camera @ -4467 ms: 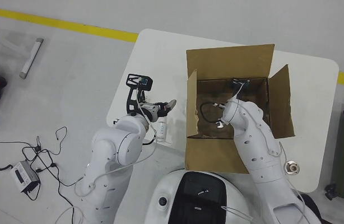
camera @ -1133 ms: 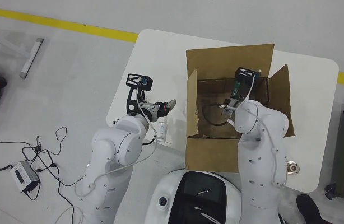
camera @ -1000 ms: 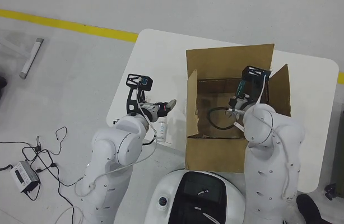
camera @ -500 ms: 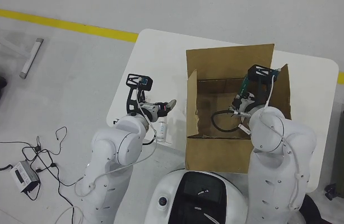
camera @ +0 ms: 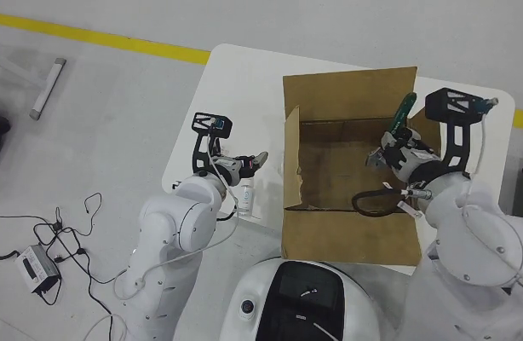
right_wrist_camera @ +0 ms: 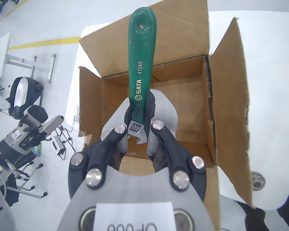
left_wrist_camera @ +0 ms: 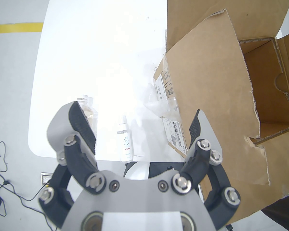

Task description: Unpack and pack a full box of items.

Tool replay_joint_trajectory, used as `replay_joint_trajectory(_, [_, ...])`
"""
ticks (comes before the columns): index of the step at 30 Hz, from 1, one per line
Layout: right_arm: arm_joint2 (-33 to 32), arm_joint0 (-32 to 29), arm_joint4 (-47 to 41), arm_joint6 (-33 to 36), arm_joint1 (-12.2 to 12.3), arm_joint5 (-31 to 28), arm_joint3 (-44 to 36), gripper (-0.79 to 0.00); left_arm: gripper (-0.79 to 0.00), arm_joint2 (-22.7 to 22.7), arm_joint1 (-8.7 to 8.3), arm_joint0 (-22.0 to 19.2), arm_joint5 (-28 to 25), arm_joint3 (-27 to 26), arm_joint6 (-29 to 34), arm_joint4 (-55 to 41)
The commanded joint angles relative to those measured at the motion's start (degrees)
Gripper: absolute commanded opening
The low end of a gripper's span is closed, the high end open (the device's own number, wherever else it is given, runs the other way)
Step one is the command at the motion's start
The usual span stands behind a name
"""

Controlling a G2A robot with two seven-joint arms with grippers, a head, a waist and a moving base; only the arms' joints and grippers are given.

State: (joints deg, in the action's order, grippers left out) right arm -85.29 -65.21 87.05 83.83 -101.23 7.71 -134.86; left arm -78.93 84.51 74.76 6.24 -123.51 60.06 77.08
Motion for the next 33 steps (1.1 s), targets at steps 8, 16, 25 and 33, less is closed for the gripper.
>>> replay_joint_trajectory(8, [-9.3, 3.5, -4.8, 3.5, 1.2, -2.4, 0.2, -0.785, 0.000, 0.0, 0.00, 0.0, 0.0, 0.0, 0.0, 0.0])
replay_joint_trajectory(16, [-14.8, 3.4, -8.3, 4.0, 2.1, -4.1, 0.2, -0.785, 0.000, 0.0, 0.00, 0.0, 0.0, 0.0, 0.0, 0.0])
replay_joint_trajectory(25, [-14.8, 3.4, -8.3, 4.0, 2.1, -4.1, 0.2, -0.785, 0.000, 0.0, 0.00, 0.0, 0.0, 0.0, 0.0, 0.0])
replay_joint_trajectory(33, [-18.3, 2.8, -11.5, 2.1, 3.0, -4.9, 0.2, -0.785, 0.000, 0.0, 0.00, 0.0, 0.0, 0.0, 0.0, 0.0])
